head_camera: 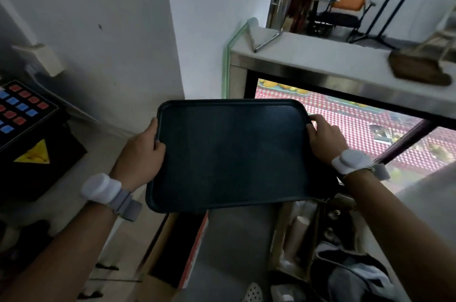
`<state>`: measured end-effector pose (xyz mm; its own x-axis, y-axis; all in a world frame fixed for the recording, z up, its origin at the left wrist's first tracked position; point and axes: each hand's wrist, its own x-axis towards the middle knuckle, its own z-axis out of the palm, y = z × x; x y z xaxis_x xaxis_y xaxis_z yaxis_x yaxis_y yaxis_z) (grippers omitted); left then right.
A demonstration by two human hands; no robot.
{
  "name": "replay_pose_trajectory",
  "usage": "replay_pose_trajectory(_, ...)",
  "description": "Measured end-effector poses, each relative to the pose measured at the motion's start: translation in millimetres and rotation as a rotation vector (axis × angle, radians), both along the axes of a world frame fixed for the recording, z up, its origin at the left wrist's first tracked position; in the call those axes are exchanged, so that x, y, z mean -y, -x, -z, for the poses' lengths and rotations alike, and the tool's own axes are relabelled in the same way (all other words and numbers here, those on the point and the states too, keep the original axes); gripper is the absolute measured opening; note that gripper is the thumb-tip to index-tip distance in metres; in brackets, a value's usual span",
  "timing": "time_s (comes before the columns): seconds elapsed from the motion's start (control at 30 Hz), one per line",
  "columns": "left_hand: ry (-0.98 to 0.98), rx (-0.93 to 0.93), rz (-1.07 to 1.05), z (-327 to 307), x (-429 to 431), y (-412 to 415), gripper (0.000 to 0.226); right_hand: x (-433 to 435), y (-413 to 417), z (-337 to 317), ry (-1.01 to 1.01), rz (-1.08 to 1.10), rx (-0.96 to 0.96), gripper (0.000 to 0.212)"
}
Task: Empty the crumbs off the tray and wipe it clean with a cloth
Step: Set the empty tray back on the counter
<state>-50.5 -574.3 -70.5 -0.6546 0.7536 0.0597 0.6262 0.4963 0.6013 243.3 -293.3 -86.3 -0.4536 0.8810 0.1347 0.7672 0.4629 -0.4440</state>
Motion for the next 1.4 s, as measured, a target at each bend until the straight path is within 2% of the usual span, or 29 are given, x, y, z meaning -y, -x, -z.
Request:
replay_pose_trajectory(0.23, -0.003, 0.009, 0.133, 1, -62, -18, 0.057, -34, -51, 3, 0.006, 0.116, 0.036, 0.035)
replay_pose_trajectory(0.67, -0.012, -0.107, 0.295, -21, -170, -58, 0.061, -80, -126, -23, -0.035, 0.263, -0.02, 0.034)
replay_pose_trajectory(0.8, -0.022, -0.126, 0.334, -30, -183, -61, 0.047, -81, -131, -30, -0.049, 0.293, -0.025, 0.034)
replay_pose_trajectory(0.97, -0.034, -0.145, 0.4, -37, -211, -51, 0.058, -89, -134, -35, -0.047, 0.357, -0.02, 0.035)
replay_pose_trajectory(1.1, -0.045, -0.165, 0.413, -41, -227, -45, 0.059, -95, -131, -40, -0.045, 0.388, -0.03, 0.036)
replay_pose_trajectory(1.23, -0.059, -0.166, 0.442, -47, -243, -34, 0.05, -108, -123, -46, -0.047, 0.41, -0.031, 0.034)
replay_pose_trajectory(1.4, -0.075, -0.174, 0.46, -50, -270, -25, 0.059, -124, -114, -52, -0.057, 0.453, -0.01, 0.035)
